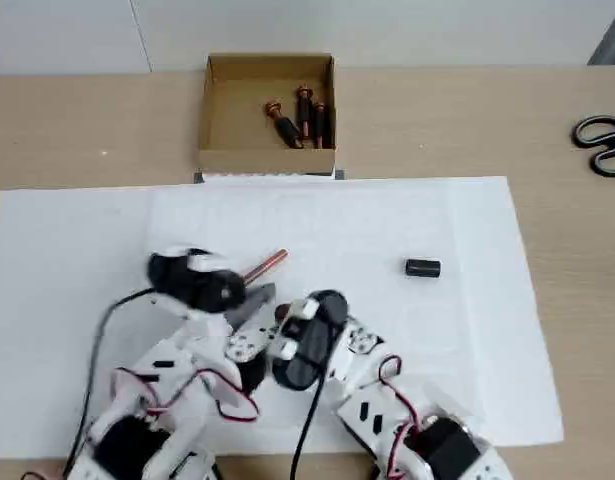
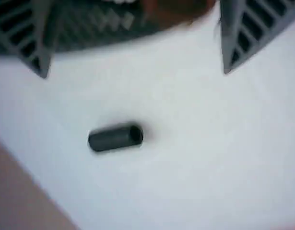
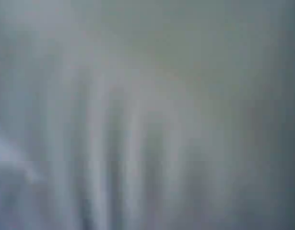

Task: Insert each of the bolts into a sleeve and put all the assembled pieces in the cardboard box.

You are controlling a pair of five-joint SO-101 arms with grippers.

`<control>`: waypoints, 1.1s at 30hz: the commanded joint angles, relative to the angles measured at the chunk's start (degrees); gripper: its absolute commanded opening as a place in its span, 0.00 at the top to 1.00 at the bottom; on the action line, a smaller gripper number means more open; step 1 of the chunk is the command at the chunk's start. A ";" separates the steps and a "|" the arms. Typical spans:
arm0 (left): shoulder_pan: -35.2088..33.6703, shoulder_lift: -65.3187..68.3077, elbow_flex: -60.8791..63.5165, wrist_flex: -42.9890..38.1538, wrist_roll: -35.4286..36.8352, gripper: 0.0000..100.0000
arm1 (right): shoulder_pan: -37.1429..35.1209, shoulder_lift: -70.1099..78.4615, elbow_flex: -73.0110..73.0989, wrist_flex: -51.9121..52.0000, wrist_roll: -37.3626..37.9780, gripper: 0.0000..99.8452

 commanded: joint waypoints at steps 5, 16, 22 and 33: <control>-4.48 -0.35 -7.78 3.87 -2.46 0.79 | -0.22 -0.66 0.18 -2.07 0.53 1.00; -19.25 -0.35 0.48 5.71 -5.63 0.99 | 7.87 -0.75 0.09 -1.89 0.44 1.00; -19.43 -0.35 6.81 2.02 -12.31 0.99 | 13.32 -0.66 0.18 -1.80 0.44 1.00; -19.43 -0.35 19.47 -8.62 -18.02 0.99 | 23.43 -0.66 3.08 -1.89 0.35 1.00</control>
